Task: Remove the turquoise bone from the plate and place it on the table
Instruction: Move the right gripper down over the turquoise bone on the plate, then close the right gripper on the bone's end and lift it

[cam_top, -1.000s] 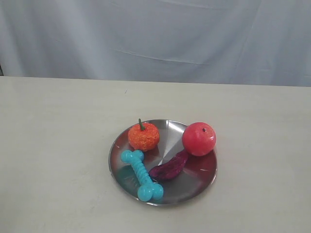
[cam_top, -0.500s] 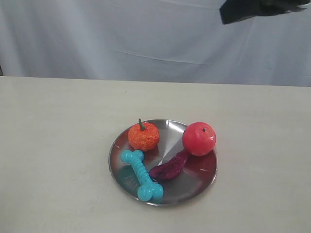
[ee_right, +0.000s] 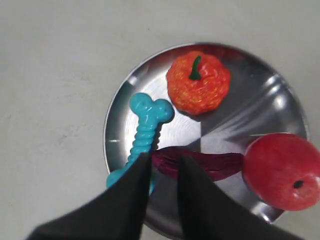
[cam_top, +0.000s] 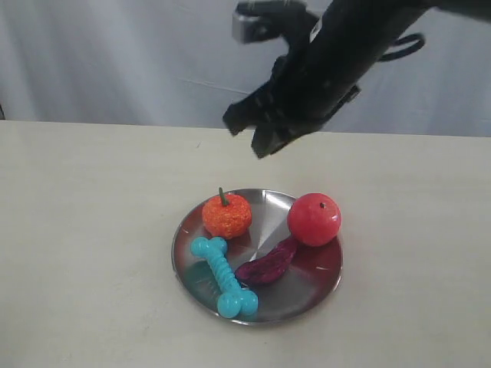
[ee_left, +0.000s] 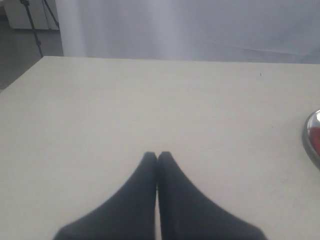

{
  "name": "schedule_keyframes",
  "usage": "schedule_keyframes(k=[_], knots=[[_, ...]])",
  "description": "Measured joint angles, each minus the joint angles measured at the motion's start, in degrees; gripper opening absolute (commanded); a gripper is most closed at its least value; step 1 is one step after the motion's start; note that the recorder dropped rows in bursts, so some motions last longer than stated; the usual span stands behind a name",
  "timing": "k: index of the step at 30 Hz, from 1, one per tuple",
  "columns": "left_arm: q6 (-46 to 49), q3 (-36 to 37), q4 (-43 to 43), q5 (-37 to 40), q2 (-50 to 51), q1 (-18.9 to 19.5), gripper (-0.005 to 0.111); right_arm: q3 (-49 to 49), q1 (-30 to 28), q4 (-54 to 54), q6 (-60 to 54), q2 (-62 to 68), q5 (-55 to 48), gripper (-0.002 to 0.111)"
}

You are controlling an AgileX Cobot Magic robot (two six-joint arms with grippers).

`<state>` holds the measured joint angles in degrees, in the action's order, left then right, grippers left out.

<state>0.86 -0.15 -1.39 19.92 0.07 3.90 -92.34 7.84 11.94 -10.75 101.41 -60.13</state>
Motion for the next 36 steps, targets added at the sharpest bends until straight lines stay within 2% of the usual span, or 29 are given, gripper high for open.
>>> schedule_keyframes(k=[2,3,5,8,17,19,20,21,22,26,31,36], knots=[[0.0,0.0,0.0,0.0,0.0,0.0,0.0,0.0,1.1,0.4,-0.2,2.8,0.2,0.065],[0.0,0.0,0.0,0.0,0.0,0.0,0.0,0.0,1.8,0.4,-0.4,4.3,0.6,0.069],[0.0,0.0,0.0,0.0,0.0,0.0,0.0,0.0,3.2,0.4,-0.8,6.7,1.7,0.067],[0.0,0.0,0.0,0.0,0.0,0.0,0.0,0.0,5.5,0.6,-1.2,11.7,4.5,0.055],[0.0,0.0,0.0,0.0,0.0,0.0,0.0,0.0,6.6,0.8,-1.3,24.6,8.1,0.054],[0.0,0.0,0.0,0.0,0.0,0.0,0.0,0.0,6.6,0.8,-1.4,25.7,8.4,0.042],[0.0,0.0,0.0,0.0,0.0,0.0,0.0,0.0,6.6,0.8,-1.4,26.1,8.5,0.015],[0.0,0.0,0.0,0.0,0.0,0.0,0.0,0.0,6.6,1.3,-1.4,26.2,8.7,0.004],[0.0,0.0,0.0,0.0,0.0,0.0,0.0,0.0,6.6,1.4,-1.6,26.1,9.0,0.0],[0.0,0.0,0.0,0.0,0.0,0.0,0.0,0.0,6.6,1.1,-1.6,22.1,9.1,0.0],[0.0,0.0,0.0,0.0,0.0,0.0,0.0,0.0,6.6,0.8,-1.2,8.0,8.7,0.0],[0.0,0.0,0.0,0.0,0.0,0.0,0.0,0.0,6.6,-10.1,5.8,-6.5,6.6,0.0]])
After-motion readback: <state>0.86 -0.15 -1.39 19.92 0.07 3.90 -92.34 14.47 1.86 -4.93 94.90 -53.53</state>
